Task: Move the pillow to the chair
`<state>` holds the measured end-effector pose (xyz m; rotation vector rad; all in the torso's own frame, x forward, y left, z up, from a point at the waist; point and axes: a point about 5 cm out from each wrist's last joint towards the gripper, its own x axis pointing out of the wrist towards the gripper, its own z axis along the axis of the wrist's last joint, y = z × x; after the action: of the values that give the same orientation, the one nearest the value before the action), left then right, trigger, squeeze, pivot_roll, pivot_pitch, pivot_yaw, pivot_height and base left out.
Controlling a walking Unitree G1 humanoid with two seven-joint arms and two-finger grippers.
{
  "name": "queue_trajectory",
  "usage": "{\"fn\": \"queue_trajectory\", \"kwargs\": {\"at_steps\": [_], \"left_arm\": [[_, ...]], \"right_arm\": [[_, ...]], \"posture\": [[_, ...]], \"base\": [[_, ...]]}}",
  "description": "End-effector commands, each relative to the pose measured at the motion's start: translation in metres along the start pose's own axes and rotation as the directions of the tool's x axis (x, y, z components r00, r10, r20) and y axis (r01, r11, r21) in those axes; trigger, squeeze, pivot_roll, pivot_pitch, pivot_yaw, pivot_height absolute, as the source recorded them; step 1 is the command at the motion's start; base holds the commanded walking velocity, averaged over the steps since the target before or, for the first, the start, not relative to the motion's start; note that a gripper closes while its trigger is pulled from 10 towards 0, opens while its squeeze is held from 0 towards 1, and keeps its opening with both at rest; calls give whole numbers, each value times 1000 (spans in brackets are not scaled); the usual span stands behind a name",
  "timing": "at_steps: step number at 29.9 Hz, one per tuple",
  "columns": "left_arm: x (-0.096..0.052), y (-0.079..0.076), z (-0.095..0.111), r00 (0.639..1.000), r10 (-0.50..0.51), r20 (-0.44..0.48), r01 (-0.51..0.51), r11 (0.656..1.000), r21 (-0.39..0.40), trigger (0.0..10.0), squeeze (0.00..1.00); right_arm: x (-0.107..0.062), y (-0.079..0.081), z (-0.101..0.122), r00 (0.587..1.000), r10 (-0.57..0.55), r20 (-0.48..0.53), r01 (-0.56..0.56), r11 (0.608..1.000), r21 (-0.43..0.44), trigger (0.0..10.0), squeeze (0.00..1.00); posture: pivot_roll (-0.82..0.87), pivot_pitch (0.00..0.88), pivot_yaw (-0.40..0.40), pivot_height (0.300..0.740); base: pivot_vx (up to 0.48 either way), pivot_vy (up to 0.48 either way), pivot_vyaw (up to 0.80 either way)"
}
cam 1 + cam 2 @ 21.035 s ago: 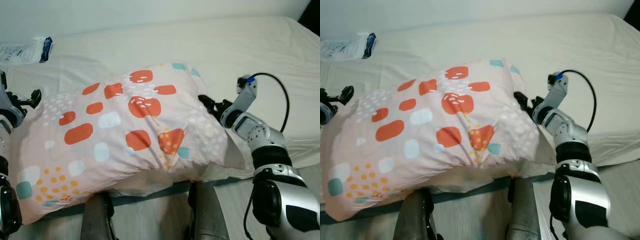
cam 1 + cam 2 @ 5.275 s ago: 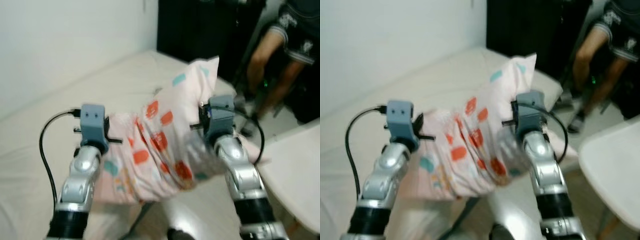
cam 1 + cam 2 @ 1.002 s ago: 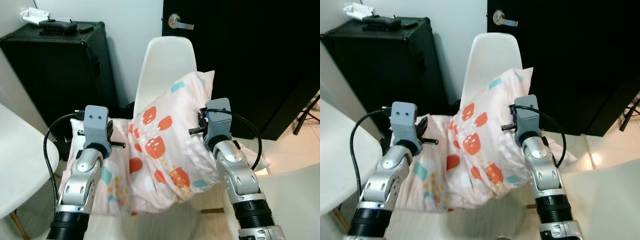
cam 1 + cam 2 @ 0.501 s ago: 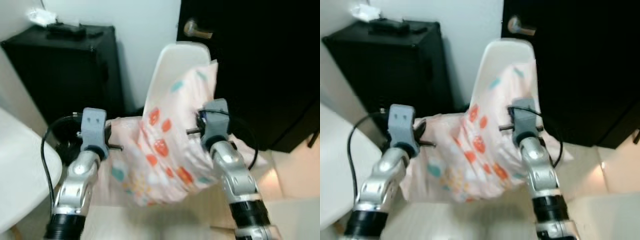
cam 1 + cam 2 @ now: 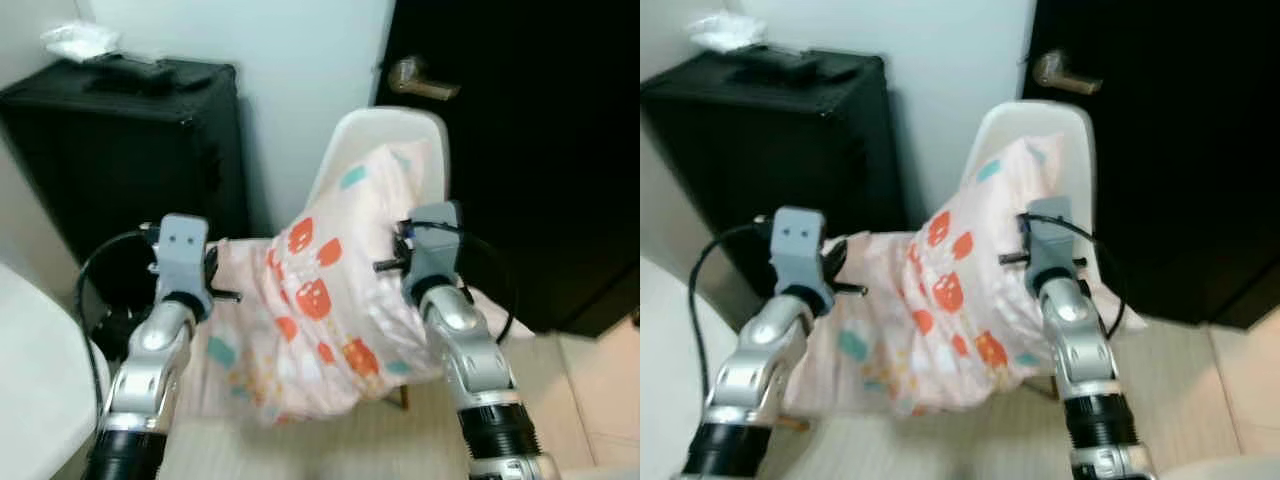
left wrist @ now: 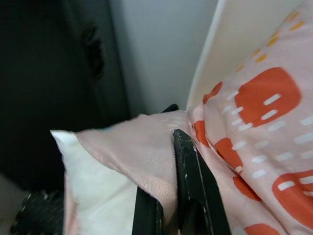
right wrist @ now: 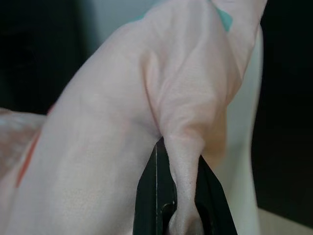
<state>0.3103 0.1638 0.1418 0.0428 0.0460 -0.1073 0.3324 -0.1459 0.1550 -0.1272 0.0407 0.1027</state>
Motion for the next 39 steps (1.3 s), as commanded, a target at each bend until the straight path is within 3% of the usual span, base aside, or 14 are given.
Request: {"fn": "queue_trajectory", "kwargs": {"at_steps": [1,9,16,20,36,39], "left_arm": [[2,-7,14,997,-32,64,31,999,11,10000,0],[2,-5,13,998,-32,60,31,999,14,10000,0],[2,-5,13,998,-34,57,33,999,13,10000,0],[2,-7,11,999,-34,42,34,999,9,10000,0],[2,-7,10,999,5,38,-7,999,45,10000,0],[2,-7,10,999,11,32,-12,999,43,10000,0]], "right_arm": [[0,-5,1,1000,-23,-4,23,1000,-5,10000,0],[0,-9,-3,998,-58,-31,58,998,0,10000,0],[-1,-11,-5,997,-66,-38,66,998,8,10000,0],[-1,-12,-4,997,-73,-38,73,997,-5,10000,0],[0,-9,-1,999,-48,-19,48,999,0,10000,0],[0,-9,-1,999,-47,-19,47,999,0,10000,0]], "posture": [[20,61,25,740],[21,68,27,740],[20,73,28,740],[20,74,27,740],[19,80,26,740],[19,81,25,740]], "base": [[431,0,0],[420,0,0],[417,0,-789],[373,0,0],[0,0,0],[0,-448,0]]}}
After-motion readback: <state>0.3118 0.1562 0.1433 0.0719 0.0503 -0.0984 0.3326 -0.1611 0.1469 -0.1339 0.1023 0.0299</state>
